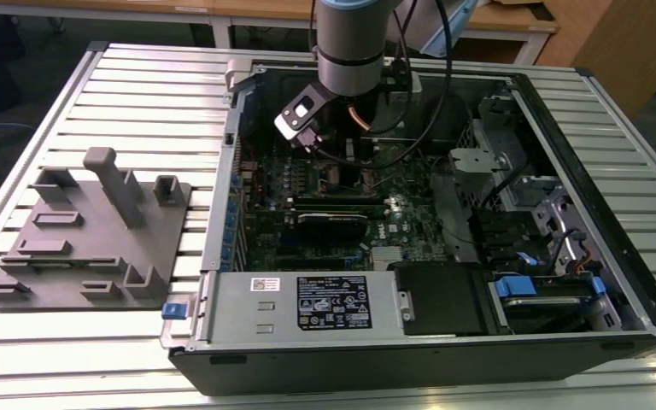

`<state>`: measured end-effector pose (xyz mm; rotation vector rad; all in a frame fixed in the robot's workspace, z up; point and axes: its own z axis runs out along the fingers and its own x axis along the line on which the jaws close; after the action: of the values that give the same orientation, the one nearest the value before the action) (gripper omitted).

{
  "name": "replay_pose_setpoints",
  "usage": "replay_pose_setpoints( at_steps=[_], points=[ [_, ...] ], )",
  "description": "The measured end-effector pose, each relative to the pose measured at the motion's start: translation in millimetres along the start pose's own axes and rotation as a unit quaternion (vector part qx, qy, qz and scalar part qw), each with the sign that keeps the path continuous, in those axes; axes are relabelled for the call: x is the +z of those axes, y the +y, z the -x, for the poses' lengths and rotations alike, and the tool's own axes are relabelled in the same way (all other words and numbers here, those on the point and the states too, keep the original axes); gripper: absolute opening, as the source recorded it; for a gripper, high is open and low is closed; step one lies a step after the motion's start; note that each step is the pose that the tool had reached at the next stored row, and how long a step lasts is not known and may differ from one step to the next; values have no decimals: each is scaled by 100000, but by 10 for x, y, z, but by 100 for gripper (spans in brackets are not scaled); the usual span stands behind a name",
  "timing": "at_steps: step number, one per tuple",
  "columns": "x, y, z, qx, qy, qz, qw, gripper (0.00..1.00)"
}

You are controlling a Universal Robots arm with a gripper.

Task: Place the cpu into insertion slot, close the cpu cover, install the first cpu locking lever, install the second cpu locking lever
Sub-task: 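Place the cpu into insertion slot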

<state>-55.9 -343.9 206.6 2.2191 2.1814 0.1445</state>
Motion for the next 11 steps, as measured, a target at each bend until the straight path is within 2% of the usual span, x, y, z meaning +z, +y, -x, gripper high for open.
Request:
replay_pose_setpoints(
  at_steps=[6,8,9,11],
  points=[
    [0,0,0,6,2,2,100000,65],
    [0,0,0,4,0,0,100000,53],
    [0,0,0,9,4,4,100000,53],
    [0,0,0,12,0,1,100000,42]
  ],
)
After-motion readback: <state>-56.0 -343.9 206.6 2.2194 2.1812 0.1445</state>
